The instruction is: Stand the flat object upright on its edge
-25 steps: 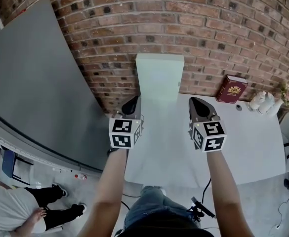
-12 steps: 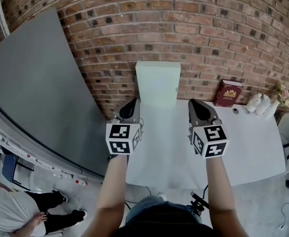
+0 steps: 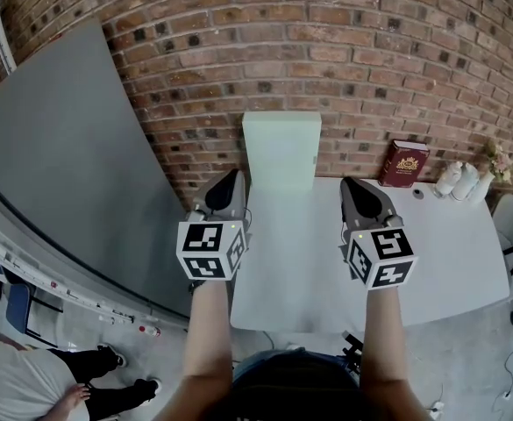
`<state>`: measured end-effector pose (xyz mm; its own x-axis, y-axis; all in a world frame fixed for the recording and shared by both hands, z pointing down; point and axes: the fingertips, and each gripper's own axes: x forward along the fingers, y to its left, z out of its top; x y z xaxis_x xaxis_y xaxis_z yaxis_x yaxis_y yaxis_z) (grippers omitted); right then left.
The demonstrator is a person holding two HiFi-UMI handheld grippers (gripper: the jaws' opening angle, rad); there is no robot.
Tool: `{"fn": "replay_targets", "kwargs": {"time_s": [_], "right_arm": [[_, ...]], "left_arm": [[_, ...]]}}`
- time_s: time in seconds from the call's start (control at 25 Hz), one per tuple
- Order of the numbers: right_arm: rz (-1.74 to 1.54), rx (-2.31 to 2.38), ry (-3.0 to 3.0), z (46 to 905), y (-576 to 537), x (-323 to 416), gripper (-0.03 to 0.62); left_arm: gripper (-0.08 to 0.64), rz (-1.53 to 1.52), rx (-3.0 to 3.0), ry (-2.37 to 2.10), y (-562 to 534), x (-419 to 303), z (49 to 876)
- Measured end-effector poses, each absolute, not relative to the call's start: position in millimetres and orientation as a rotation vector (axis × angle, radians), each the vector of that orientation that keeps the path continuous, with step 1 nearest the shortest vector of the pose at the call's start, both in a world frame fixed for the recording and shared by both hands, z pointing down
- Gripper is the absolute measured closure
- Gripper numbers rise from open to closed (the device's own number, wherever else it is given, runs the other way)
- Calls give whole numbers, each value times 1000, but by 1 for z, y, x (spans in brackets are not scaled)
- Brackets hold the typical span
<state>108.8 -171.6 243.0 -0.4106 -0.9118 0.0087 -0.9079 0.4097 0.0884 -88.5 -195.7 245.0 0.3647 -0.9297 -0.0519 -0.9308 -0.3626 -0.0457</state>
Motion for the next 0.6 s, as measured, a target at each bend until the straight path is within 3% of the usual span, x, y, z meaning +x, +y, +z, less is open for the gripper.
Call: {"fn": "replay_targets", "kwargs": {"time_s": [0.6], "right_arm": [[-146, 1808, -2578, 214, -147, 113, 595]], "left_arm": [[560, 6, -2514, 1654, -175, -100, 221]]}}
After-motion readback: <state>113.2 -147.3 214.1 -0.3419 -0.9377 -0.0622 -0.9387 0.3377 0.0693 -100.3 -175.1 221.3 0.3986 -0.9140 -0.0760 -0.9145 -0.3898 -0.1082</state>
